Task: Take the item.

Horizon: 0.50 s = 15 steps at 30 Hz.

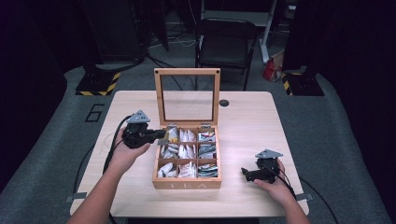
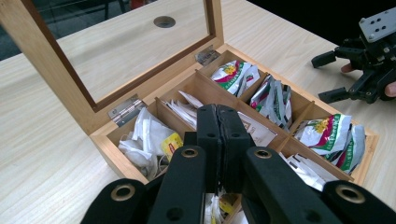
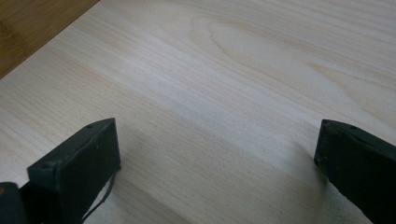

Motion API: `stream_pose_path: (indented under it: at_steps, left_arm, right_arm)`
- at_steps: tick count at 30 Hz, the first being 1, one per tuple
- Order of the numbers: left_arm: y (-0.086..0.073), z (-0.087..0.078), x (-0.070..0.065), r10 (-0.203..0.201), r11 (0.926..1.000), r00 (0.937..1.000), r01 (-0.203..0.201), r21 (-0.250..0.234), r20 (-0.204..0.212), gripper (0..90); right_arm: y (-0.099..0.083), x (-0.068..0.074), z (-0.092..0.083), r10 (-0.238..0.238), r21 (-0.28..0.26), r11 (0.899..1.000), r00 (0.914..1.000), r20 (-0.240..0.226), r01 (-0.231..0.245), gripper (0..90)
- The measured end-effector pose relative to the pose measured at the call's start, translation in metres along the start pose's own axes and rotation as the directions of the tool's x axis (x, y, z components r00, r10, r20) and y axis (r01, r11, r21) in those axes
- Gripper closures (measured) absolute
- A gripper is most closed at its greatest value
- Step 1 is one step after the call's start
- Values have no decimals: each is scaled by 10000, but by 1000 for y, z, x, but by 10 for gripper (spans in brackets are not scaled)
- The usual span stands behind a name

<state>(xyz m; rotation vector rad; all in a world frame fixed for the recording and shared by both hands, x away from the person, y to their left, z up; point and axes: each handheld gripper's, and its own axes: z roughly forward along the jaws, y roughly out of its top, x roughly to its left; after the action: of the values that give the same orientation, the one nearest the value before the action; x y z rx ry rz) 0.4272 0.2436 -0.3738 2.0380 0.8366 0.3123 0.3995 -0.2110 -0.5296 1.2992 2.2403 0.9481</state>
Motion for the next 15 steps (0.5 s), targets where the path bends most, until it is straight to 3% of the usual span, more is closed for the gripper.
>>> stream_pose_path:
  at_steps: [12,15]
  left_arm:
    - [-5,-17,13,-120,9999,9989,118,-57,-454,889]
    - [-6,-24,18,-359,9990,9975,343,-274,-616,889]
  right_arm:
    - [0,0,0,0,0,10000,10000,0,0,0]
    - [0,0,0,0,2,10000,10000,-1,0,0]
